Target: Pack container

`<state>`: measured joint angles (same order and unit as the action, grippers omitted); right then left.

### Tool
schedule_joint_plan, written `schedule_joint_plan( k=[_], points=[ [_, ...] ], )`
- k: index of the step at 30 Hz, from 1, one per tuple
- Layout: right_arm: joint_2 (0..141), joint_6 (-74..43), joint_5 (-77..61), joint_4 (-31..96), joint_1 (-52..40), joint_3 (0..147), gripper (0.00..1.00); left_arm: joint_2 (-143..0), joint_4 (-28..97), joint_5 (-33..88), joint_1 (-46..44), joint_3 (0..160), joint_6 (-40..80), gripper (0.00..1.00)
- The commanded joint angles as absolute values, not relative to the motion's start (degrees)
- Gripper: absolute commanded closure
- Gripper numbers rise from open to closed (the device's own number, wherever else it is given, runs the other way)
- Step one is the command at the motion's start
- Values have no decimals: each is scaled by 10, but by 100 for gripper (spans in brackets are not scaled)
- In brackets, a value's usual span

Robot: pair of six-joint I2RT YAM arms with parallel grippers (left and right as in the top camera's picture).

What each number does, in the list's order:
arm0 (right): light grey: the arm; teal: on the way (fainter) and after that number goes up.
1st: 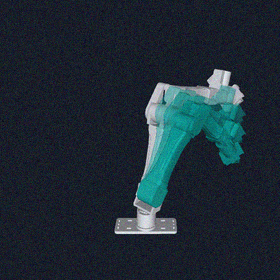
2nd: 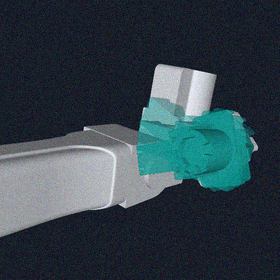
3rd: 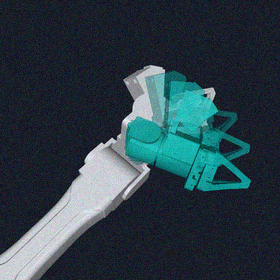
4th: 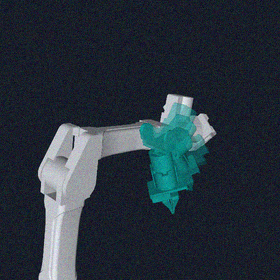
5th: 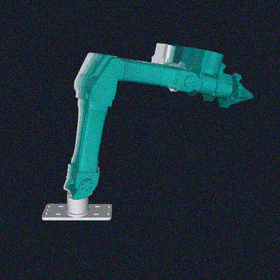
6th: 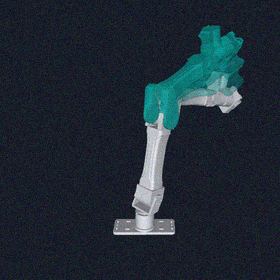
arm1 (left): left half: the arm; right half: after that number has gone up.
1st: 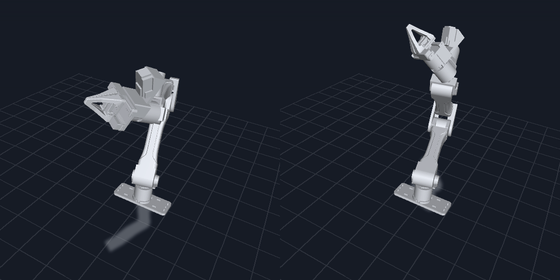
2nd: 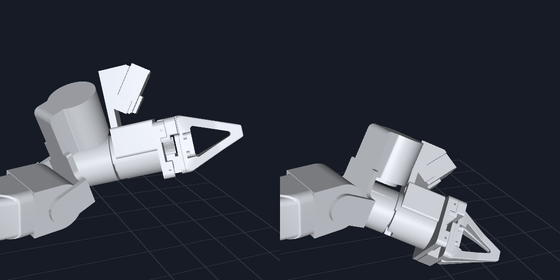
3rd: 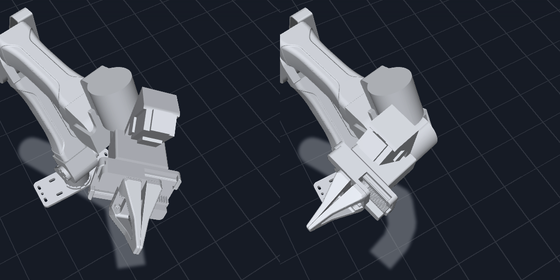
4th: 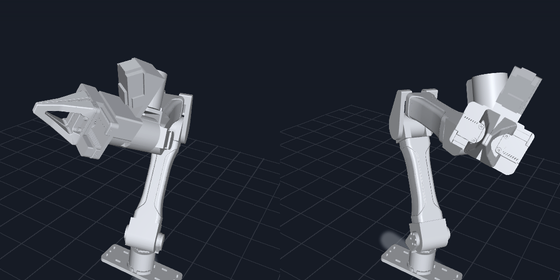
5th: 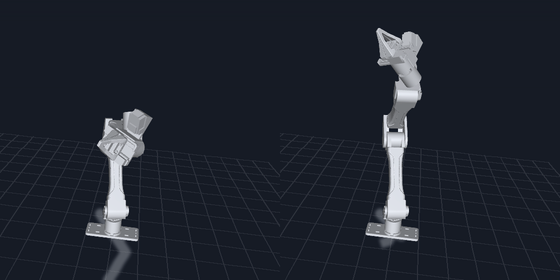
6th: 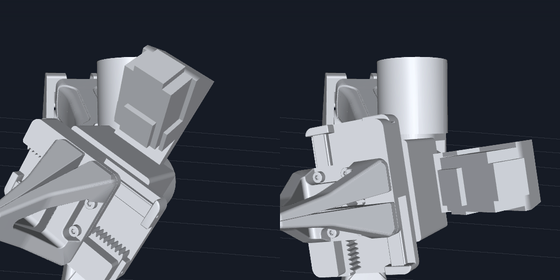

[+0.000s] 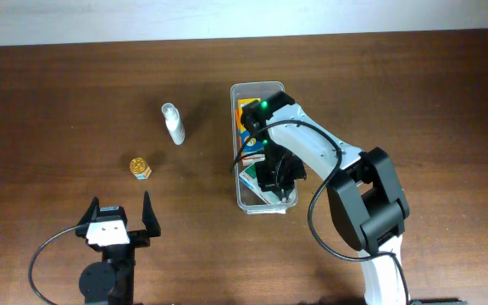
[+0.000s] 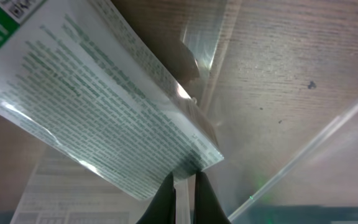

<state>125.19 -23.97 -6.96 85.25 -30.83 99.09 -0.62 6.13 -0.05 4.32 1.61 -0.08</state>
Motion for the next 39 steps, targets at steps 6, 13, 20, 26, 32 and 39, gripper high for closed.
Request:
schedule_joint_plan(
  k=[6,13,20,26,32,39],
  points=[
    [1246,-240,-68,813,-307,988,93,-3,58,-4,45,11,-9,0],
    [1249,-236,-51,783,-307,988,89,-3,58,-4,45,11,-9,1],
    [1249,-233,-38,771,-307,977,89,-3,58,-4,45,11,-9,0],
    [1246,-233,-40,780,-307,982,96,-3,58,-4,45,11,-9,1],
    [1232,-227,-38,807,-296,1036,96,-3,58,-4,45,11,-9,1],
    [1221,-224,-38,873,-252,1198,93,-3,58,-4,45,11,-9,0]
  ],
)
